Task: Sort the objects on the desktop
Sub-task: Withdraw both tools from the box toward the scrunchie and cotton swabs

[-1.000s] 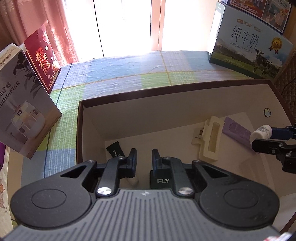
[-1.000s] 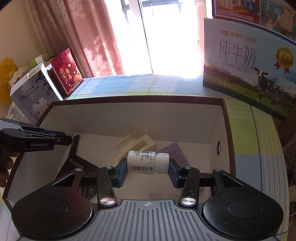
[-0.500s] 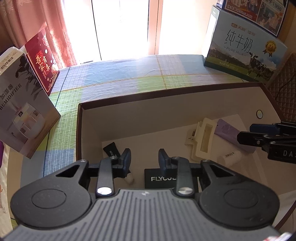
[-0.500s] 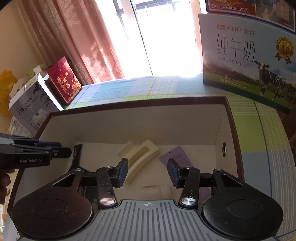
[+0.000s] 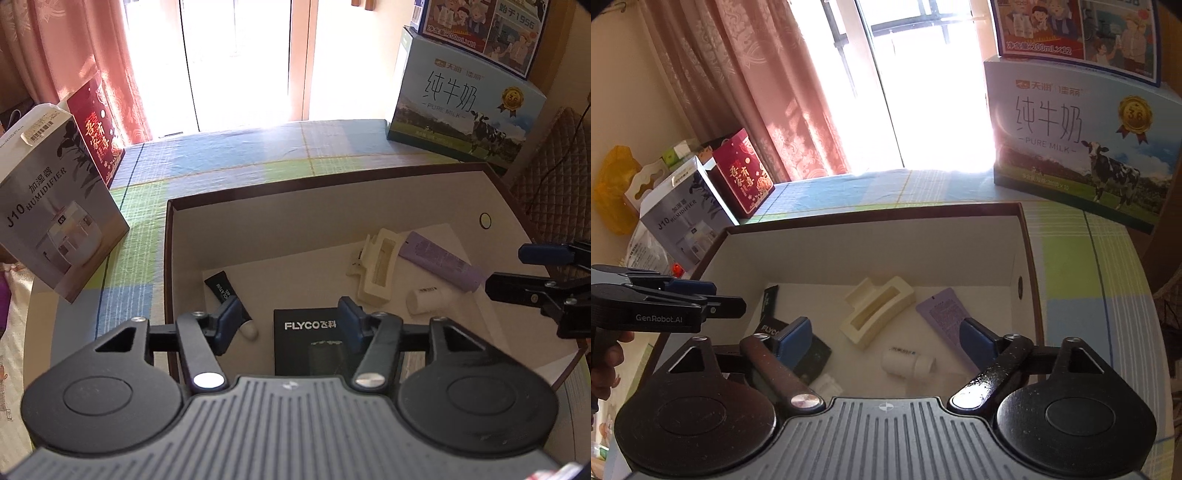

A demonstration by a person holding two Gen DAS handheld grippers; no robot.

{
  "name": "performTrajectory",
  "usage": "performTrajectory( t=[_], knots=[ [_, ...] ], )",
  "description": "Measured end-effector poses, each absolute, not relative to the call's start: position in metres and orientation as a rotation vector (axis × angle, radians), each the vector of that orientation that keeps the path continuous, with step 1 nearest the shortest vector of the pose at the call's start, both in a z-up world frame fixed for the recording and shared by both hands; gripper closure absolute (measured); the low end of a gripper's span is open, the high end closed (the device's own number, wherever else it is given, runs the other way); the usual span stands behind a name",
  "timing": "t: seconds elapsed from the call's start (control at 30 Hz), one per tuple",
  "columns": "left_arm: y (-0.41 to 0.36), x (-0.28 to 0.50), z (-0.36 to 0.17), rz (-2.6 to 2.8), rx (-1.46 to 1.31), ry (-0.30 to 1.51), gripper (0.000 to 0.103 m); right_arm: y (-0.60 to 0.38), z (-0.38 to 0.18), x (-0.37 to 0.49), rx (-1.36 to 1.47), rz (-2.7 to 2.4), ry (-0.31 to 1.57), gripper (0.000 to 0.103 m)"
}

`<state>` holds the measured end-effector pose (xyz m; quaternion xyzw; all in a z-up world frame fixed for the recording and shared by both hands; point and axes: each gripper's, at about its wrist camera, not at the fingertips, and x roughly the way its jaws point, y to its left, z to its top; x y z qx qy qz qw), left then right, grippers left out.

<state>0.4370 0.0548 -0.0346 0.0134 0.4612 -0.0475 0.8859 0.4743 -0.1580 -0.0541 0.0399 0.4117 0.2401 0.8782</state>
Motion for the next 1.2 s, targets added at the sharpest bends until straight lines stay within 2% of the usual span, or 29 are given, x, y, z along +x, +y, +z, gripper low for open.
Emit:
performTrajectory(
  t=[0.37, 1.2],
  knots=[
    [0.044, 0.386, -0.012, -0.094, 0.04, 0.941, 0.042, -0.165, -0.038, 0.427, 0.058, 0.472, 0.843, 0.009],
    [0.03, 0.287, 0.024, -0.09, 0.042, 0.891, 0.033, -0.169, -0.006, 0.338, 0.036, 0.473, 0.785, 0.008]
  ],
)
